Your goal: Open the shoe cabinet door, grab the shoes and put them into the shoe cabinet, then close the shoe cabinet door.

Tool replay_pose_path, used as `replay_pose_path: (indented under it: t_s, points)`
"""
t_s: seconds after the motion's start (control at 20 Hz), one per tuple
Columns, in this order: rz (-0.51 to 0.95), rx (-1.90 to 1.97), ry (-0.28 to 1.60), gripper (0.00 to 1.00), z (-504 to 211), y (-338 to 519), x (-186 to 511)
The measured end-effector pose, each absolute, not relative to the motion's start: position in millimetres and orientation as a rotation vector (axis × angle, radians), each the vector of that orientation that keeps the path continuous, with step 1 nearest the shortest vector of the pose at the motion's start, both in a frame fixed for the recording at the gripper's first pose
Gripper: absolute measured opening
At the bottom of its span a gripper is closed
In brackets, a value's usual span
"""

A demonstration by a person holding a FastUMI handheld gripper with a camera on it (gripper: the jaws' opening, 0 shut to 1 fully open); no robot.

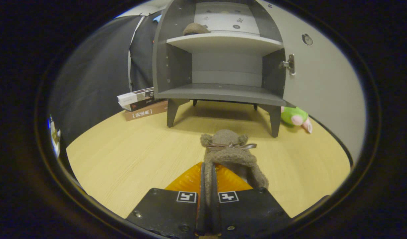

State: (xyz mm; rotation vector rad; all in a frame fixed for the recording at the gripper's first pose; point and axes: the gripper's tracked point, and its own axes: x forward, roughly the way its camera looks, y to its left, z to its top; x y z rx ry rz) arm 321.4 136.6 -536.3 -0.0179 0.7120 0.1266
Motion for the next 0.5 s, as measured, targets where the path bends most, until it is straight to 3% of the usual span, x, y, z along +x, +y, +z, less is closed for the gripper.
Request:
replay_pose_path:
  t_s: [0.5]
  points:
    - [0.123,0.082,0.613,0.11,-410,133,276]
